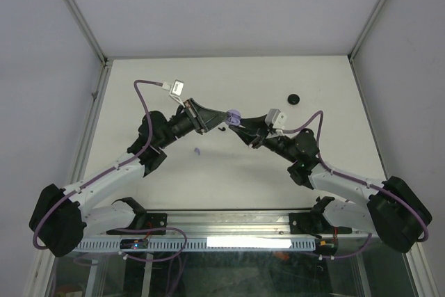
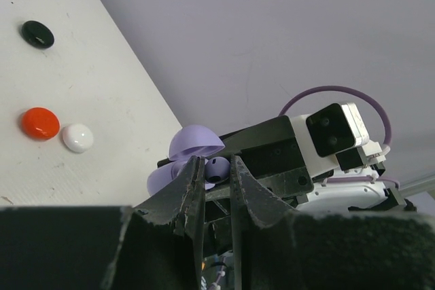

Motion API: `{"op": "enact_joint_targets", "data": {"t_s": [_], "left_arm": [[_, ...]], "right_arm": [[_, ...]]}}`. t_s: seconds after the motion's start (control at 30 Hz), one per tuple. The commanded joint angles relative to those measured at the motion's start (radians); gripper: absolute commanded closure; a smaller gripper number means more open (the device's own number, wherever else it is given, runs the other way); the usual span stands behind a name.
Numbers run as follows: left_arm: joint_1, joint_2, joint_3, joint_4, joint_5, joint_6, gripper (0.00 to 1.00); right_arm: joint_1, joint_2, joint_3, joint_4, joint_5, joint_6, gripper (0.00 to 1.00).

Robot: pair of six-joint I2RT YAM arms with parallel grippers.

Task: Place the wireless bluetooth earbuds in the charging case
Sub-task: Place the earbud in the charging case, then pick up the earbud from the center of the board.

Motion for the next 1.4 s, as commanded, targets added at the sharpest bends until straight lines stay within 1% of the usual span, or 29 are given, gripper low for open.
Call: {"op": "enact_joint_targets", "data": {"t_s": [0.0, 0.1, 0.23, 0.47, 0.57, 0.73, 0.87, 1.0, 1.13, 1.2, 1.37], "left_arm": [[-0.010, -0.018, 0.010, -0.002, -0.029, 0.042, 0.94], [-0.010, -0.014, 0.017, -0.017, -0.025, 0.045, 0.92], [-0.014, -0.021, 0.025, -0.061, -0.035, 0.063, 0.86], [-0.016, -0.068, 0.040, -0.162, -0.090, 0.084, 0.66], [-0.016, -0.076, 0.060, -0.201, -0.097, 0.121, 0.57], [-0.015, -0.071, 0.088, -0.231, -0.088, 0.142, 0.55], [-0.014, -0.090, 0.112, -0.296, -0.101, 0.188, 0.49], [-0.013, -0.132, 0.142, -0.428, -0.159, 0.265, 0.43], [-0.014, -0.125, 0.183, -0.637, -0.223, 0.314, 0.40], [-0.014, -0.110, 0.189, -0.739, -0.265, 0.318, 0.39], [-0.013, -0.051, 0.188, -0.934, -0.368, 0.320, 0.39]], "right_arm": [[0.005, -0.036, 0.014, 0.073, -0.002, -0.005, 1.00], [0.006, -0.039, 0.015, 0.073, -0.002, -0.006, 1.00], [0.006, -0.042, 0.011, 0.078, 0.008, -0.004, 1.00], [0.006, -0.053, 0.000, 0.092, 0.007, -0.005, 1.00], [0.006, -0.057, -0.005, 0.095, 0.003, -0.004, 1.00], [0.006, -0.067, -0.010, 0.092, -0.007, -0.005, 1.00], [0.006, -0.083, -0.019, 0.072, 0.002, -0.010, 1.00], [0.005, -0.105, -0.033, 0.015, 0.036, -0.029, 1.00], [0.005, -0.141, -0.053, -0.052, 0.067, -0.041, 1.00], [0.006, -0.165, -0.062, -0.096, 0.085, -0.055, 1.00], [0.005, -0.226, -0.101, -0.163, 0.128, -0.093, 1.00]]}}
